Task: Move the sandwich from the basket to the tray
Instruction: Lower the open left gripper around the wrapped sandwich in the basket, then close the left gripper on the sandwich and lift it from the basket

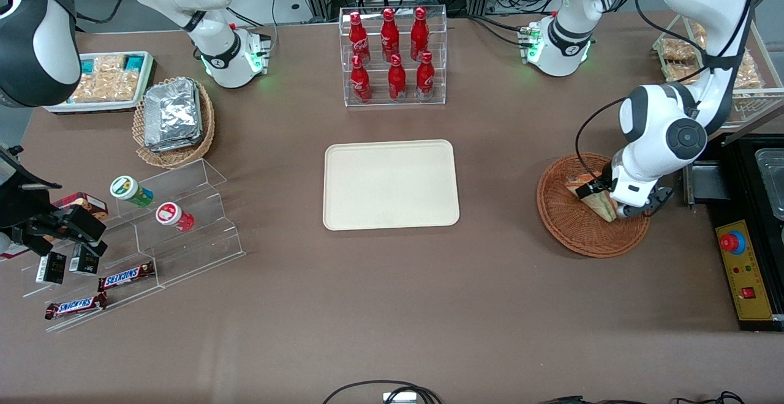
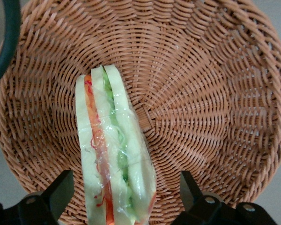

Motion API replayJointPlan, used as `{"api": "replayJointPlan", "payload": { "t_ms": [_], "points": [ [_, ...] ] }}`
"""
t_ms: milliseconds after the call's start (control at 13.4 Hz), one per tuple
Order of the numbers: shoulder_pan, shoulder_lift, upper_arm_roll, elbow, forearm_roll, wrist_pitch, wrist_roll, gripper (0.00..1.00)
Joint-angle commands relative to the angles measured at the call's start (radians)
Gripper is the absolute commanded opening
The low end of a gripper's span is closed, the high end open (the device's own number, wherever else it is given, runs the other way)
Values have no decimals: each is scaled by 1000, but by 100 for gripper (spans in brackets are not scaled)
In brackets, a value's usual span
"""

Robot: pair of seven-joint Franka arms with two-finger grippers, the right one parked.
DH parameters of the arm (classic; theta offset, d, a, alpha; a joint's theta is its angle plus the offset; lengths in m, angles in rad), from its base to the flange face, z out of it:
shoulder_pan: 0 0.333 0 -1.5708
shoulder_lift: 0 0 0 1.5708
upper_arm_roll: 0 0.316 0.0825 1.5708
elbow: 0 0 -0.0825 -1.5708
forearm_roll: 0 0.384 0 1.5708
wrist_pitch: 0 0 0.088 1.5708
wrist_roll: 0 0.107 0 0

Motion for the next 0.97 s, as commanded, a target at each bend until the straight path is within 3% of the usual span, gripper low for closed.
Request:
{"api": "replayJointPlan", "payload": {
  "t_ms": [0,149,224,299,373,448,522,896],
  "points": [
    [-5,15,7,-10,21,22,-32,100],
    [-5,29,7,-12,35,31,-34,100],
    [-5,32,7,-12,35,31,-35,94],
    [-5,37,9,-10,37,31,-37,76],
    [-5,38,9,-10,38,31,-37,46],
    [-3,40,11,-10,49,31,-35,9],
    [-5,49,23,-10,76,31,-35,0],
    [-5,-15,30,13,84,-66,-29,0]
  ]
}}
